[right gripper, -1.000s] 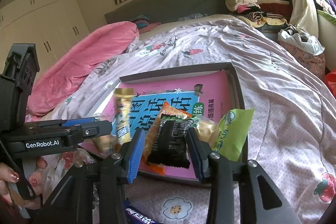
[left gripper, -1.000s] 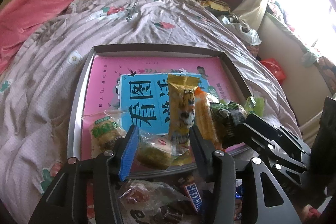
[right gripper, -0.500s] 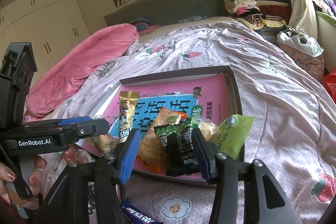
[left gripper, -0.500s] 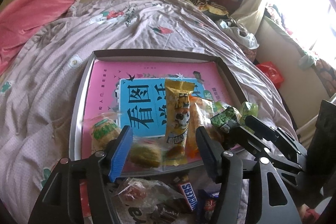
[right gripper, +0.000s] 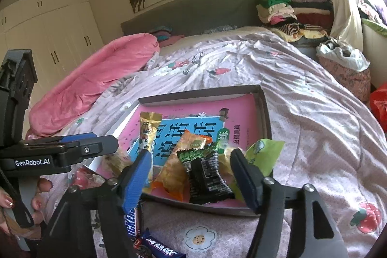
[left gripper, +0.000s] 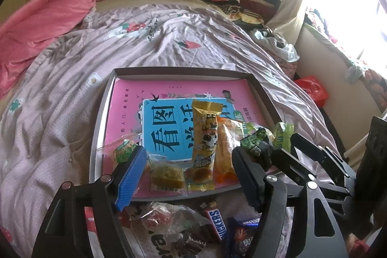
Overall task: Organize snacks
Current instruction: 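Open both tools to release the bags and pull back from the tray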
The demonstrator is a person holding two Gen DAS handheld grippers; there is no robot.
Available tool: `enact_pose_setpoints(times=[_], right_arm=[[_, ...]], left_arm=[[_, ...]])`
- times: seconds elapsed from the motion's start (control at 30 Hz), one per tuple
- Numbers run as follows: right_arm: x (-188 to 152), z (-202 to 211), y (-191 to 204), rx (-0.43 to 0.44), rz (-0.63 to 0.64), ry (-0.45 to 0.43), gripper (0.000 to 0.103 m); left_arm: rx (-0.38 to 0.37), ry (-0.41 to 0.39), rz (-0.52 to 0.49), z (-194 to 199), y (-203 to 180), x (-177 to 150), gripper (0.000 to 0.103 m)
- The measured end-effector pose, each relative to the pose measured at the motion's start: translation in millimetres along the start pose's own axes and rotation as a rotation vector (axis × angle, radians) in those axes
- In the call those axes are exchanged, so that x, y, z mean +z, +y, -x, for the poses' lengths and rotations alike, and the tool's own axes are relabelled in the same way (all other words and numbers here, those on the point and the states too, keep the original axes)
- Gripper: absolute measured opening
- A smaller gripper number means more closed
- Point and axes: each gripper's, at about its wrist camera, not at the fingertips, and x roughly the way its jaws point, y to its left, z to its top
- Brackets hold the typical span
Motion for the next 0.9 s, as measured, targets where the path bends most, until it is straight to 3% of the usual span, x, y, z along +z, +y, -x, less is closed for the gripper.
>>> enact_pose_setpoints(times=[0.9], right_arm=[[-5,21,16,0.028,0.015,-0.006,0.079]], left_arm=[[-0.038,-0.022,-0.021,34,-5,-14,0.075]])
